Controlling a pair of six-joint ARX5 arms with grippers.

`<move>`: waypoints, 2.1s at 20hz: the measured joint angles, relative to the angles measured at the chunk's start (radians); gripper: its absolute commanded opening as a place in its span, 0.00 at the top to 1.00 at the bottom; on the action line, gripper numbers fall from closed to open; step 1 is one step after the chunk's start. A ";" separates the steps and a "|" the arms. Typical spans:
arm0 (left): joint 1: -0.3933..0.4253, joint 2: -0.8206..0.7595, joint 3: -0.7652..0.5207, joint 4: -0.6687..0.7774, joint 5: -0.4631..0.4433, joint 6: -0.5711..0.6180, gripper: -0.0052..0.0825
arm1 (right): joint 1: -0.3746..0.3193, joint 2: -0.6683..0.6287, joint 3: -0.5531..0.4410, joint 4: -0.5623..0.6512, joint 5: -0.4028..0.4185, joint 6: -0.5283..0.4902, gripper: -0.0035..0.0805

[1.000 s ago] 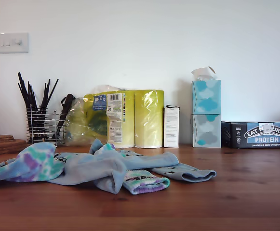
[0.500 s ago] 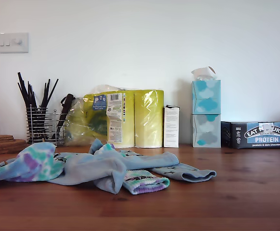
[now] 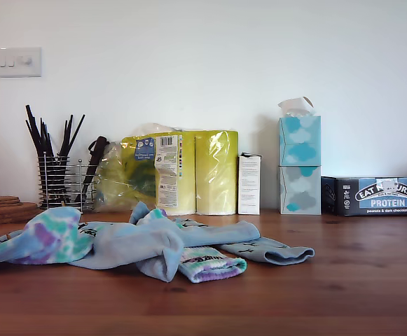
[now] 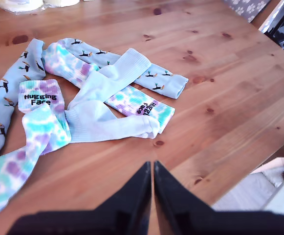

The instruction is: Pair up the socks based on colour and pattern, by placing each sock on top of its pair

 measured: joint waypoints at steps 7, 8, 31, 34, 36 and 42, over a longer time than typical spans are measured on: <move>-0.092 0.285 0.000 0.201 0.043 0.061 0.97 | 0.083 0.351 0.027 0.220 0.002 -0.056 0.97; -0.102 0.319 0.000 0.217 0.044 0.061 0.97 | 0.083 0.384 0.027 0.260 0.005 -0.077 0.97; -0.117 0.411 0.000 0.246 0.044 0.061 0.97 | 0.121 1.242 0.443 0.347 0.132 -0.575 0.50; -0.117 0.411 0.000 0.245 0.044 0.061 0.97 | 0.121 1.286 0.446 0.341 0.132 -0.574 0.72; -0.117 0.411 0.000 0.243 0.044 0.061 0.97 | 0.121 1.286 0.450 0.338 0.134 -0.573 0.96; -0.117 0.411 0.000 0.241 0.044 0.061 0.97 | 0.121 1.286 0.463 0.276 0.132 -0.573 0.97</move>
